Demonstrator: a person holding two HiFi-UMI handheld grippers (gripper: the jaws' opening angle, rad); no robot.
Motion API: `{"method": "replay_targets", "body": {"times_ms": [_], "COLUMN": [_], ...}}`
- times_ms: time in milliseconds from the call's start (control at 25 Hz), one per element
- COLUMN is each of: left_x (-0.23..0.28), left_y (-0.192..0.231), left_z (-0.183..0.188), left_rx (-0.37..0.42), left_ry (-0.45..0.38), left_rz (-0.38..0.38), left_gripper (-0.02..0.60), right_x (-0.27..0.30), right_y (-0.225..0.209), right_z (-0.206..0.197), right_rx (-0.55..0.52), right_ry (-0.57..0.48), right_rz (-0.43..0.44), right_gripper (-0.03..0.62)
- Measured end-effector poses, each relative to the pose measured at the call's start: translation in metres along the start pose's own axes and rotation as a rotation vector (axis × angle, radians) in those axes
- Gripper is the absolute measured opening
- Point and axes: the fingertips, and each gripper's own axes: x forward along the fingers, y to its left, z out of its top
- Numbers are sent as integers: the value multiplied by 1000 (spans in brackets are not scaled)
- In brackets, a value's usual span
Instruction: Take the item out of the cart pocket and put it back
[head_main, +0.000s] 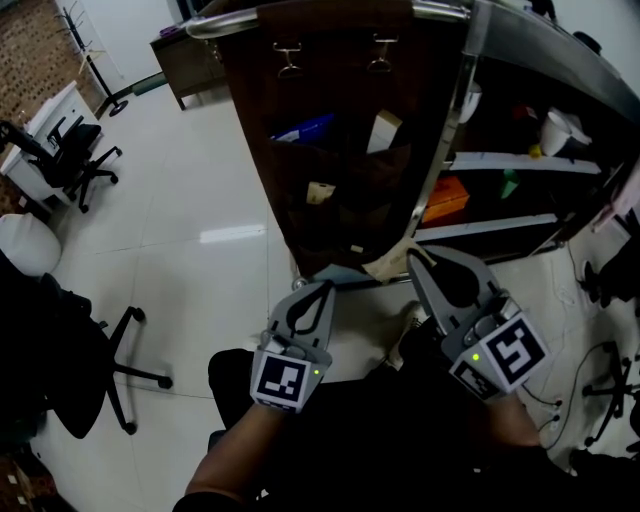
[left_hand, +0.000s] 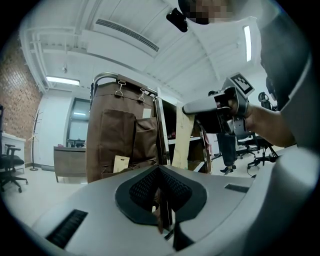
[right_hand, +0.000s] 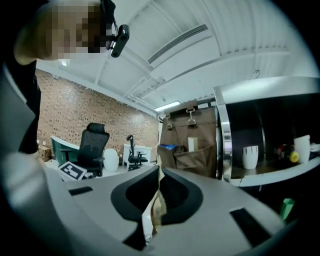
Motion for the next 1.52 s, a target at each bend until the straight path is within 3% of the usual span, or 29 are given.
{"method": "replay_targets", "body": {"times_ms": [240, 680, 1520], "left_x": [-1, 1, 3], "left_y": [-1, -3, 0], "left_z": [1, -1, -7], "left_rx": [7, 1, -35], "left_ry": [0, 0, 26], "left_rz": [-2, -16, -17], "left_gripper": [0, 0, 0], "right_x": [10, 34, 35], "right_y": [9, 10, 13], "right_z": [-70, -143, -136], "right_rx": [75, 128, 124], "right_ry": [125, 215, 207], "right_rz": [7, -2, 23], "right_gripper": [20, 20, 20]}}
